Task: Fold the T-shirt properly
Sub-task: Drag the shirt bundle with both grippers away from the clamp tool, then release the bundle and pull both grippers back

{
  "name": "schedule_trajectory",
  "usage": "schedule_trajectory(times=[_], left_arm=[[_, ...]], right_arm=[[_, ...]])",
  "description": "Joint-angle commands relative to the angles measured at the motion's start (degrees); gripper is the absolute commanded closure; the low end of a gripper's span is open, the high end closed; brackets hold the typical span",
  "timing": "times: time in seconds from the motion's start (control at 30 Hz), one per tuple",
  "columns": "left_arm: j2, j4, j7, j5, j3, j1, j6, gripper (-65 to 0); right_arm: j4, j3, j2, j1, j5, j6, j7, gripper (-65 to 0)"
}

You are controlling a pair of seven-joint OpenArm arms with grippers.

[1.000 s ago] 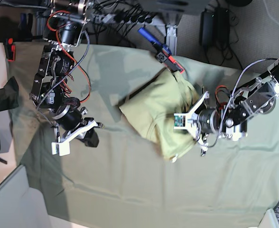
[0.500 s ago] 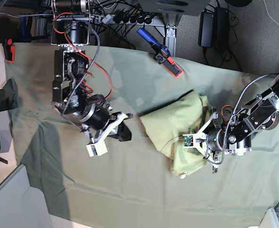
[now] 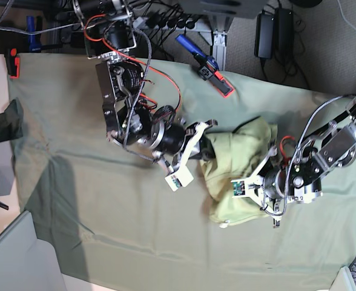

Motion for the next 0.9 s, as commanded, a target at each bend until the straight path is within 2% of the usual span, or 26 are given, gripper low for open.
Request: schedule_trajectory(times=[0.0, 0.17, 0.3, 0.47, 0.6, 0.77, 0.87], left_arm=[[-1.1, 2.9, -0.5, -0.8, -1.4, -2.0, 1.0, 0.0], [-6.4, 13.0, 1.3, -2.6, -5.5, -2.0, 2.5, 0.0], [-9.7, 14.5, 1.3, -5.2, -10.1, -2.0, 2.4, 0.0], [-12.0, 14.5, 1.2, -6.7, -13.7, -1.8, 2.4, 0.0], [-14.0, 14.5, 1.0, -7.3, -14.2, -1.2, 2.4, 0.0], [-14.1, 14.5, 0.6, -8.8, -14.2, -0.4, 2.4, 0.0], [-14.1, 14.5, 0.6, -9.2, -14.2, 0.4, 2.2, 0.0]], right_arm=[[0.9, -0.3, -0.2, 0.9, 1.8, 4.1, 0.8, 0.0], [1.3, -0.5, -2.3, -0.8, 2.4, 4.1, 0.6, 0.0], [1.4, -0.5, -3.5, -2.4, 2.9, 4.1, 0.6, 0.0], [1.9, -0.7, -4.1, -3.4, 4.4, 4.3, -0.1, 0.0], [4.8, -0.7, -5.7, -5.0, 4.3, 4.3, -0.9, 0.0], [10.6, 0.3, -5.4, -7.0, 1.7, 4.2, -1.8, 0.0], [13.7, 3.9, -5.3, -8.3, 1.7, 4.2, -3.5, 0.0]])
